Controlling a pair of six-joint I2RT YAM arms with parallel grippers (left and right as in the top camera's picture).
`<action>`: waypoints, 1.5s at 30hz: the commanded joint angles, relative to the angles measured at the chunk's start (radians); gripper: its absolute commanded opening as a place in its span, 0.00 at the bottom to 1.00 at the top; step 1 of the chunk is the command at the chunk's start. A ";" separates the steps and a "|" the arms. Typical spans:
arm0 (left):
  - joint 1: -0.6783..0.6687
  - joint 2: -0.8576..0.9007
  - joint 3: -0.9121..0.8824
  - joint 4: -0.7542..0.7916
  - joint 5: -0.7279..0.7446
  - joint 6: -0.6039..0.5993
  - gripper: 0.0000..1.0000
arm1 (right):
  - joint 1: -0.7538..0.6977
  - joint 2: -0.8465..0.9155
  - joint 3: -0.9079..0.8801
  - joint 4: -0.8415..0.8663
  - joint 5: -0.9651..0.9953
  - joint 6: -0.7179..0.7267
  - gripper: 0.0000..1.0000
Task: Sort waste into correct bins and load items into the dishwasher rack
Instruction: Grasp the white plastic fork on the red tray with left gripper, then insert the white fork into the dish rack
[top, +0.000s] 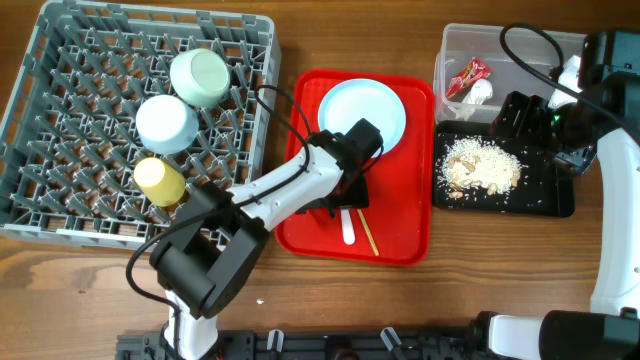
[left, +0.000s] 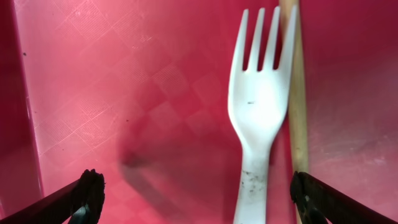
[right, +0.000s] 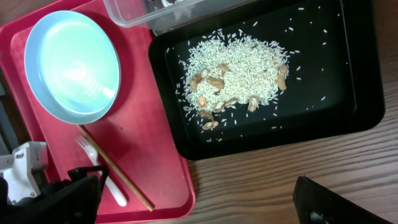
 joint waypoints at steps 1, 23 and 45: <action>-0.003 0.018 -0.051 0.027 -0.017 -0.016 0.96 | 0.000 -0.002 0.016 -0.002 0.010 -0.013 1.00; -0.002 0.015 -0.075 0.063 -0.026 -0.016 0.06 | 0.000 -0.002 0.016 -0.005 0.010 -0.013 1.00; 0.489 -0.352 -0.011 0.182 -0.111 0.803 0.04 | 0.000 -0.002 0.016 -0.006 0.010 -0.013 1.00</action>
